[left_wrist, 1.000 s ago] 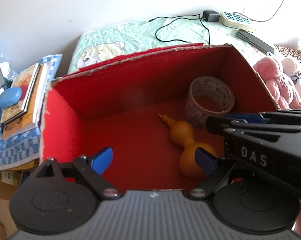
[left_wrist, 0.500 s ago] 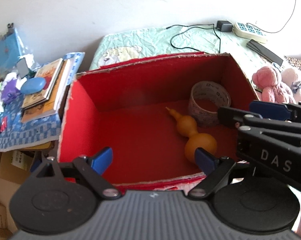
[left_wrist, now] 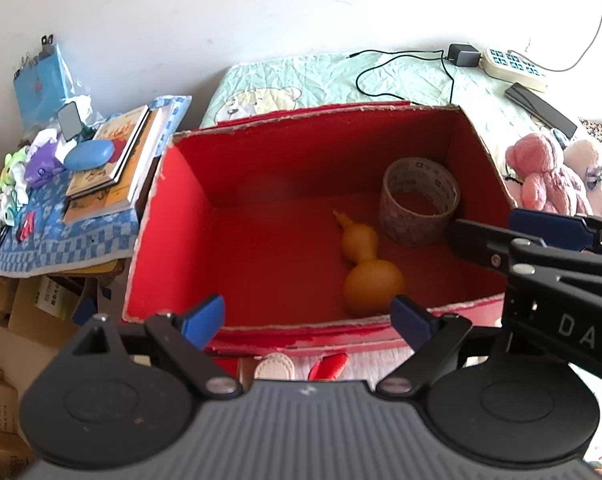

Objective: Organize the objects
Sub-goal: 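Withdraw the right tool from the box toward the pine cone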

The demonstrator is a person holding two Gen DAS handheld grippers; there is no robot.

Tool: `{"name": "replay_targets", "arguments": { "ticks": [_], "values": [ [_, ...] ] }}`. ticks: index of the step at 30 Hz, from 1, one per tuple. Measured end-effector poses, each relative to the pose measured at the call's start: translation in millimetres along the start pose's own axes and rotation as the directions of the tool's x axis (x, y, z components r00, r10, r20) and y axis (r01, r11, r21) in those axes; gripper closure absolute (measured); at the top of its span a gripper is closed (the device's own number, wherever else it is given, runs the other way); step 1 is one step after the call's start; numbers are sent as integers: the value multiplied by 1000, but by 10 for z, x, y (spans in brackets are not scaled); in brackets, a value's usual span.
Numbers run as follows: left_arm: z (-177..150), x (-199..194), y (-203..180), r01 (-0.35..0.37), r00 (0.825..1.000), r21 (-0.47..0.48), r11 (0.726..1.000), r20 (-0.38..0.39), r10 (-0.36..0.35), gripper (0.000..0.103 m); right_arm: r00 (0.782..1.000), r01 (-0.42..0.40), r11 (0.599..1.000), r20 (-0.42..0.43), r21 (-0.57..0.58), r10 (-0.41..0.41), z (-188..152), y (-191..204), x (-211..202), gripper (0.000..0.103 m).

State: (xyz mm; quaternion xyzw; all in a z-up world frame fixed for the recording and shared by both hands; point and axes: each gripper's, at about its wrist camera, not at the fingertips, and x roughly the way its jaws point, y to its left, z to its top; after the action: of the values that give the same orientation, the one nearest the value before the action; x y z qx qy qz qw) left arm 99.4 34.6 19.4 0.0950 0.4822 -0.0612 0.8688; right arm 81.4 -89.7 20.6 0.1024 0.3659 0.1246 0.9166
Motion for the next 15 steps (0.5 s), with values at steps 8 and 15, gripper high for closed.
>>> {"name": "replay_targets", "arguments": {
  "ticks": [8,15],
  "values": [
    [-88,-32,-17,5,1000,1,1000,-11,-5,12,999,-48,999,7,12,48,-73,-6,-72,53],
    [-240,-158,128,41,999,8,999,30,-41,12,990,-142,989,18,44,142,-208,-14,-155,56]
  ]
}}
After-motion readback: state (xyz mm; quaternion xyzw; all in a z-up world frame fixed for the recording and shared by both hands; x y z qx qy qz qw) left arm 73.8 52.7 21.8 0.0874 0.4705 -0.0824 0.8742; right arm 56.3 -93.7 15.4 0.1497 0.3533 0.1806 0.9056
